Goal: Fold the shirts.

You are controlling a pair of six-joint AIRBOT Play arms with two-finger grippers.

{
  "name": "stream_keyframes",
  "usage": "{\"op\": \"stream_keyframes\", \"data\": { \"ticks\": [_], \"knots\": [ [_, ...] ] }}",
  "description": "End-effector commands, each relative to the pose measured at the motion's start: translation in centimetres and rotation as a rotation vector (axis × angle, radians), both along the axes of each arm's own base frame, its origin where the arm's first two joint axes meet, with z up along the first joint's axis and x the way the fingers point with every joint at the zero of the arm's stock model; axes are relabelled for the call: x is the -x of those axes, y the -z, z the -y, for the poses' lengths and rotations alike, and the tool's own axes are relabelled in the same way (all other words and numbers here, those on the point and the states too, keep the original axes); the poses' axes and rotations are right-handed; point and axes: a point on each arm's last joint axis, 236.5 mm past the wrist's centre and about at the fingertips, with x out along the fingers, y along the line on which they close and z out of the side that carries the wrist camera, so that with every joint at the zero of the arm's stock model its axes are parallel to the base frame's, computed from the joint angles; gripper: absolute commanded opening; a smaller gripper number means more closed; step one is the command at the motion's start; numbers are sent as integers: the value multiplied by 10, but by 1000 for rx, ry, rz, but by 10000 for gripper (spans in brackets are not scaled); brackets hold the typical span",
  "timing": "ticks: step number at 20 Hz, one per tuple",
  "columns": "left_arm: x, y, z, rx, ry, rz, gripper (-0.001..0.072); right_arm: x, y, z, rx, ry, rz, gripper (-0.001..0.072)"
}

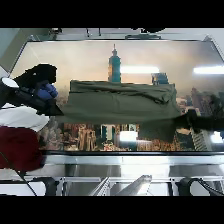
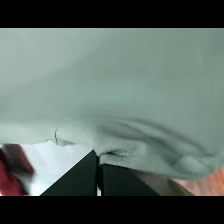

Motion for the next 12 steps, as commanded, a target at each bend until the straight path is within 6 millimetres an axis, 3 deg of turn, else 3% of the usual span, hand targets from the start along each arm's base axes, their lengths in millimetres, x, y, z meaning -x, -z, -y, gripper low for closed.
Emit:
{"op": "stream_keyframes", "data": {
  "ticks": [1, 3, 6, 9, 12],
  "knots": [
    [-43, -27, -7, -44, -17, 152, 21, -63, -46, 13, -74, 54, 139, 14],
    [-73, -37, -6, -73, -20, 245, 21, -96, -49, 14, -112, 56, 183, 15],
    [-111, -34, 1, -88, -8, 310, 21, -148, -40, 14, -145, 78, 246, 15],
    [-144, -11, 9, -92, 7, 326, 18, -183, -10, 14, -150, 84, 224, 15],
    [-165, 18, 8, -94, 15, 308, 16, -199, 25, 13, -118, 30, 231, 16]
  ]
}}
